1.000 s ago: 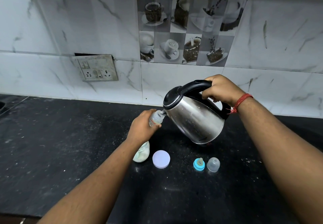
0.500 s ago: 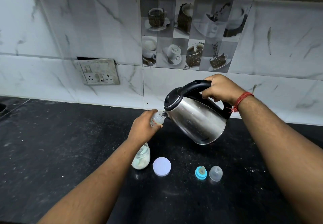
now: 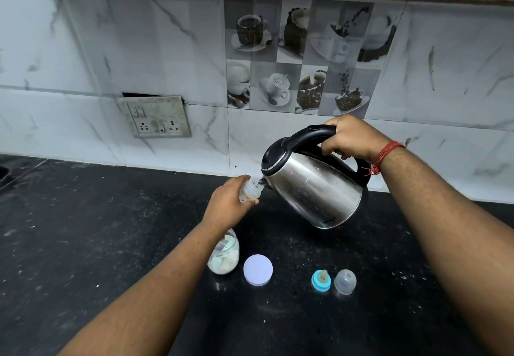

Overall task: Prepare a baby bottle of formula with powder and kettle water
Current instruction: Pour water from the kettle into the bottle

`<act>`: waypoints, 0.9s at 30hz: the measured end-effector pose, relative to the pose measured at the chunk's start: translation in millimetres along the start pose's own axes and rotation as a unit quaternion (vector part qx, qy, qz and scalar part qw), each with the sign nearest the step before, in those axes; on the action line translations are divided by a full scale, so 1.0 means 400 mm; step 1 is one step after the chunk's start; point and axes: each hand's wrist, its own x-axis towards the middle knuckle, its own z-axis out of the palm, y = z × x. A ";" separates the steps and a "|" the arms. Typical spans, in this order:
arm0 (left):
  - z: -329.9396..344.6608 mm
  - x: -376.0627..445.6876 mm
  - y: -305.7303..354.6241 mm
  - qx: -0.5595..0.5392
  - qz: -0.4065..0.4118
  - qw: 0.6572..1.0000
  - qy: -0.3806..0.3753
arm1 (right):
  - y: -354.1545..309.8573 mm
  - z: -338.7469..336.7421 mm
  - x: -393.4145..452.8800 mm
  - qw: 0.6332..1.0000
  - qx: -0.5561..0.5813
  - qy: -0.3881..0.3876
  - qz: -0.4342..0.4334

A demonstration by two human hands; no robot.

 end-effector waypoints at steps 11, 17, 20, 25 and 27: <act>0.002 0.006 0.001 -0.014 -0.007 1.000 0.001 | -0.012 0.001 0.000 1.000 -0.010 -0.007 0.005; 0.007 0.006 -0.004 -0.020 -0.015 1.000 -0.004 | -0.021 -0.001 -0.003 1.000 -0.006 -0.013 0.006; 0.010 0.005 -0.004 -0.036 -0.029 0.999 0.002 | -0.024 -0.004 -0.002 1.000 -0.010 -0.014 0.008; 0.016 0.004 -0.005 -0.043 -0.034 0.999 0.001 | -0.027 -0.008 -0.003 1.000 -0.017 -0.014 0.009; 0.018 0.004 -0.005 -0.046 -0.036 0.998 -0.002 | -0.027 -0.009 -0.003 1.000 -0.021 -0.012 0.013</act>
